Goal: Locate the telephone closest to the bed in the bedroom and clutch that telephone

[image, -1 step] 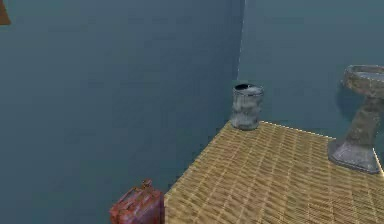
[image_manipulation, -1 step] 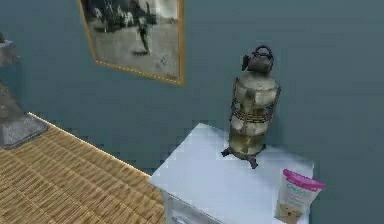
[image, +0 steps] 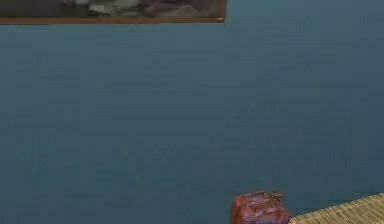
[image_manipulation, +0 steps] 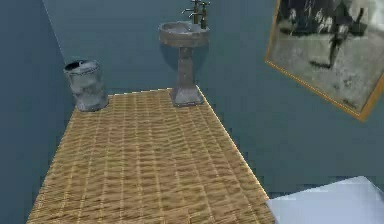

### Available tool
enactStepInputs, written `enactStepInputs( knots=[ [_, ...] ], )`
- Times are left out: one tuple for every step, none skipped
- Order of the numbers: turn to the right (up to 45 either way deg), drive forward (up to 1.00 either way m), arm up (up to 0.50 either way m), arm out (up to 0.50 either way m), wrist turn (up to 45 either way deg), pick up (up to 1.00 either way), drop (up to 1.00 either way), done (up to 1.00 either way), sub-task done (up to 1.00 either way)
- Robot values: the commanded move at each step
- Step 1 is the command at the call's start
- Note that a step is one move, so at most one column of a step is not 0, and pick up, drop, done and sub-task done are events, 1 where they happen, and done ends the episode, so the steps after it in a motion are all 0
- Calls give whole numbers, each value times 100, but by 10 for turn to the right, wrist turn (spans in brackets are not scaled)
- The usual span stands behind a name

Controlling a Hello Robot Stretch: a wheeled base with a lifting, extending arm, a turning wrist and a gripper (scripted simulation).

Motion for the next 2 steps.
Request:
enactStepInputs(
  knots=[
    [-450, 0, 0, 0, 0, 0, 0, 0, 0],
    [-390, 0, 0, 0, 0, 0, 0, 0, 0]
  ],
)
